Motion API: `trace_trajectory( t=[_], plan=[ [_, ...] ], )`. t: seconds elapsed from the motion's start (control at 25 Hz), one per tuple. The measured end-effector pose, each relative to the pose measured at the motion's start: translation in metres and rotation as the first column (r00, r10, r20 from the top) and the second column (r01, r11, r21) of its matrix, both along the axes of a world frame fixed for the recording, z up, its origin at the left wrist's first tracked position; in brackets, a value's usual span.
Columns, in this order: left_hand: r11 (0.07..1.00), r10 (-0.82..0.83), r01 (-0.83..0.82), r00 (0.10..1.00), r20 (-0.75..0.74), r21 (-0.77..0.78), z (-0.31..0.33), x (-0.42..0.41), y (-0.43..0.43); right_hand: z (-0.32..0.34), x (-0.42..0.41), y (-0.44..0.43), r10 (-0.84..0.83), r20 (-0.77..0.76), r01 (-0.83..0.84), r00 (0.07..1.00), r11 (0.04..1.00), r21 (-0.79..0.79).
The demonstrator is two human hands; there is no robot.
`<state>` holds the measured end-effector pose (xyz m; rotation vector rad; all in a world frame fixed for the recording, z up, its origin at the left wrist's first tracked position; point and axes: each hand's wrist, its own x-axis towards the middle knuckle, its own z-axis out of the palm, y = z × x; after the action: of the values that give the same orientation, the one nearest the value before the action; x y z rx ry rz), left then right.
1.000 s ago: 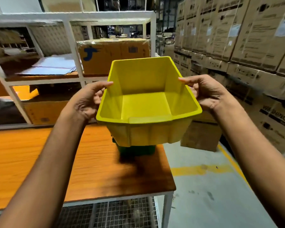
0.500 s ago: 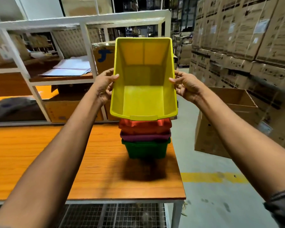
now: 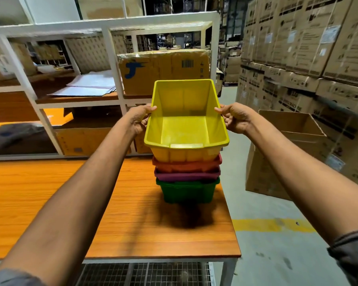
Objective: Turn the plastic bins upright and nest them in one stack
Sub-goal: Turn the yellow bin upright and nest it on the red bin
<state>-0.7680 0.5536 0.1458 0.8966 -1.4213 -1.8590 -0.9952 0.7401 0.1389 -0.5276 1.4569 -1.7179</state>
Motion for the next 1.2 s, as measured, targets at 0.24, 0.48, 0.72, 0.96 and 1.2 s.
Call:
trace_trajectory(
  t=[0.24,0.48,0.72,0.96,1.2],
  plan=[
    [0.996,0.021,-0.026,0.998,0.061,0.085,-0.026,-0.021,-0.019,-0.012,0.0,-0.005,-0.026,0.029,0.023,0.999,0.996,0.081],
    [0.994,0.006,-0.023,0.988,0.155,0.107,-0.044,-0.031,-0.029,-0.035,-0.013,-0.022,-0.064,0.088,0.043,0.994,0.974,0.222],
    [0.989,0.003,-0.034,0.976,0.22,0.141,-0.06,-0.036,-0.034,-0.049,-0.017,-0.028,-0.068,0.072,0.044,0.995,0.956,0.291],
    [0.979,0.017,-0.064,0.97,0.241,0.191,-0.066,-0.038,-0.035,-0.053,-0.017,-0.032,-0.058,0.111,0.021,0.992,0.951,0.309],
    [0.992,0.025,-0.054,0.969,0.247,0.112,-0.041,-0.043,-0.037,-0.029,-0.011,-0.027,-0.088,0.096,0.06,0.991,0.962,0.265]
  ],
)
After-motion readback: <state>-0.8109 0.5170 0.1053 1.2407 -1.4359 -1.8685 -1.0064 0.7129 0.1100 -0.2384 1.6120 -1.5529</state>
